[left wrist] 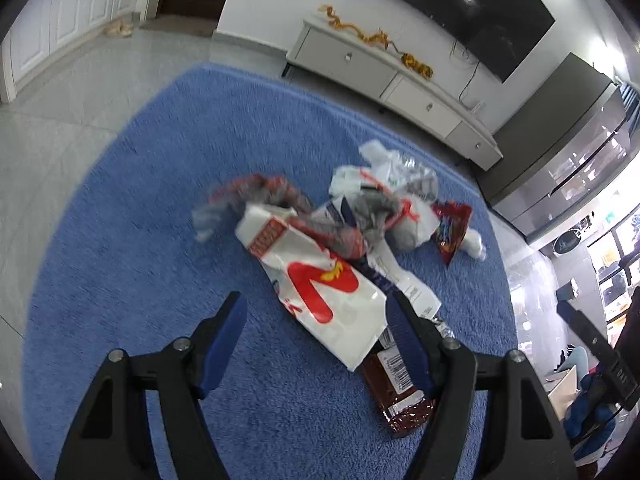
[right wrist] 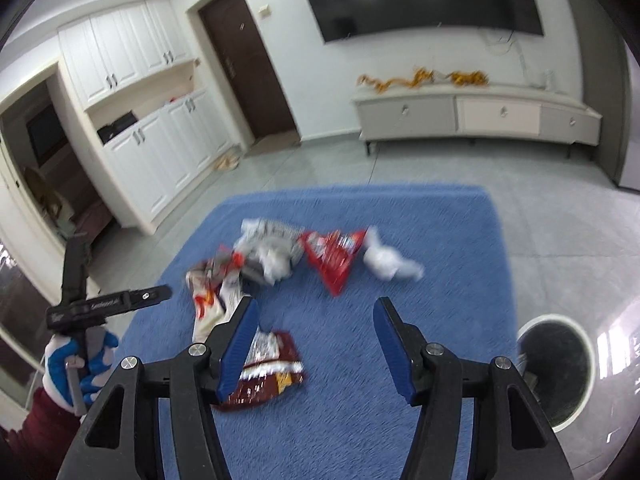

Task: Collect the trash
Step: 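Grasp the white-red paper bag with the left tool while the right grasps the dark red snack bag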

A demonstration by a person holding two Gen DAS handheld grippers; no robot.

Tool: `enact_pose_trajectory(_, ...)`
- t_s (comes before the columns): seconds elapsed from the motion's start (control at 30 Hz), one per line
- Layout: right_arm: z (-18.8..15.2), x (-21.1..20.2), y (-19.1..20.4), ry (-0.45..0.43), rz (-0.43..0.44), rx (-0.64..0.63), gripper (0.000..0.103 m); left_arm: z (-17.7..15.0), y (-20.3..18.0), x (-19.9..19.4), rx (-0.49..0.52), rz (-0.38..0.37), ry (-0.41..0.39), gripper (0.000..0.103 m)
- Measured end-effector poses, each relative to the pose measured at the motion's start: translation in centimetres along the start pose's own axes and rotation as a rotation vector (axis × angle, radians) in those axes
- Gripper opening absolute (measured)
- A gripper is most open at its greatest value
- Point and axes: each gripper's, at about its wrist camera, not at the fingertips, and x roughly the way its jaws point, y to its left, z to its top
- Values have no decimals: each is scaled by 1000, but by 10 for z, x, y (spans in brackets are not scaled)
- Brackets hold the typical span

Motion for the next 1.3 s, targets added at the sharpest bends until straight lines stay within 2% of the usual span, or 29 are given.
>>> enact_pose_trajectory(0.13,-23,27,7,87,65,-6,58,0,2,26,-75,-16,56,71)
enact_pose_trajectory(0.33,-48,67,14,213,149,-31,60,10,1,49,-177,-23,90,70)
enact_pose_trajectory(0.53,-65,98,19,300,210,-28,61,17,-1,58,-238,-34,70,70)
enact_pose_trajectory(0.57,-66,100,21,306,220,-25,61,16,0,58,-251,-36,61,68)
enact_pose_trajectory(0.67,-70,108,26,319,250,-27,61,11,4,57,-262,-31,53,43)
enact_pose_trajectory(0.7,-72,110,28,323,255,-31,60,8,6,56,-270,-33,48,39)
enact_pose_trajectory(0.87,-81,117,39,323,265,-56,32,-1,17,44,-293,-61,23,25)
enact_pose_trajectory(0.9,-83,116,41,320,264,-60,29,-4,22,41,-299,-66,16,23)
enact_pose_trajectory(0.97,-84,117,44,311,265,-60,11,-8,25,36,-310,-78,2,19)
enact_pose_trajectory(1.13,-95,108,52,271,269,-74,5,-12,28,22,-319,-96,-23,13)
enact_pose_trajectory(1.3,-94,91,50,206,292,-73,4,-15,20,0,-289,-101,-54,11)
